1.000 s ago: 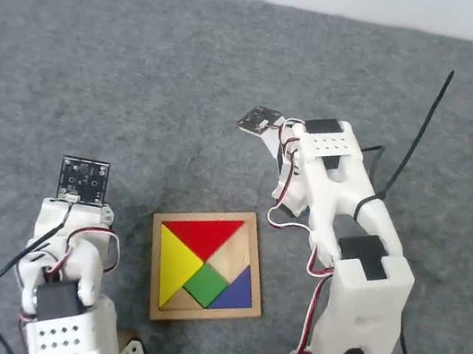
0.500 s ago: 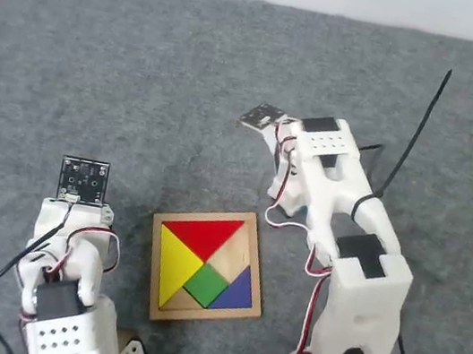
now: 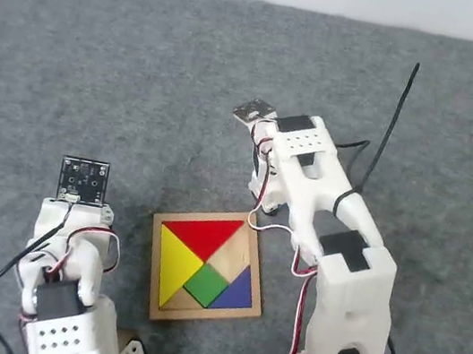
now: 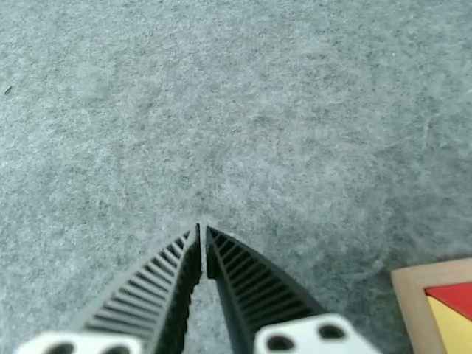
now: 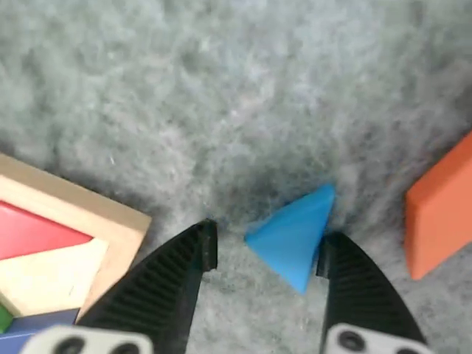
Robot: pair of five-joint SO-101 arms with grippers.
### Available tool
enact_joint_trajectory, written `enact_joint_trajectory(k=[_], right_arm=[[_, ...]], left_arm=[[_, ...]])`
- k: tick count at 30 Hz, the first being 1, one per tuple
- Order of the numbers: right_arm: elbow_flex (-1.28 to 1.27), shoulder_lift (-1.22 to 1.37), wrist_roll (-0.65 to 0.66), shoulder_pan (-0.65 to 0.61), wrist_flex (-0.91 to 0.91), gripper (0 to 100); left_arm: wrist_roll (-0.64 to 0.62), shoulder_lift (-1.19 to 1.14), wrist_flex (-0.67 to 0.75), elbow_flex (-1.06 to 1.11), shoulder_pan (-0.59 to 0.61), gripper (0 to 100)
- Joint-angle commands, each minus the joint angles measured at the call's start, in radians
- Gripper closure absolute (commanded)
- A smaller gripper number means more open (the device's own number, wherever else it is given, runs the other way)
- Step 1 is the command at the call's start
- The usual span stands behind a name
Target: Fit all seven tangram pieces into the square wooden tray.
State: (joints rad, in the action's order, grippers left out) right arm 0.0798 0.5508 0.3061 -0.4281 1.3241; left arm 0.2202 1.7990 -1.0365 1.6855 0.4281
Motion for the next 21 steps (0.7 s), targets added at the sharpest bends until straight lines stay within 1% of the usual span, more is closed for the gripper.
enact_joint_trajectory(k=[1,7,13,21], right_arm=[[0.066,0.035,-0.011,0.035,0.010,75.8],[0.103,0.067,-0.003,0.036,0.047,76.0],[0.103,0.073,0.000,0.042,0.059,87.1],[0.103,0.074,0.000,0.068,0.061,87.9]], left_arm=[[0.009,0.020,-0.006,-0.002,0.002,98],[0.009,0.020,-0.006,-0.002,0.002,98],[0.009,0.020,-0.006,-0.002,0.003,98],[0.009,0.020,-0.006,-0.002,0.003,98]])
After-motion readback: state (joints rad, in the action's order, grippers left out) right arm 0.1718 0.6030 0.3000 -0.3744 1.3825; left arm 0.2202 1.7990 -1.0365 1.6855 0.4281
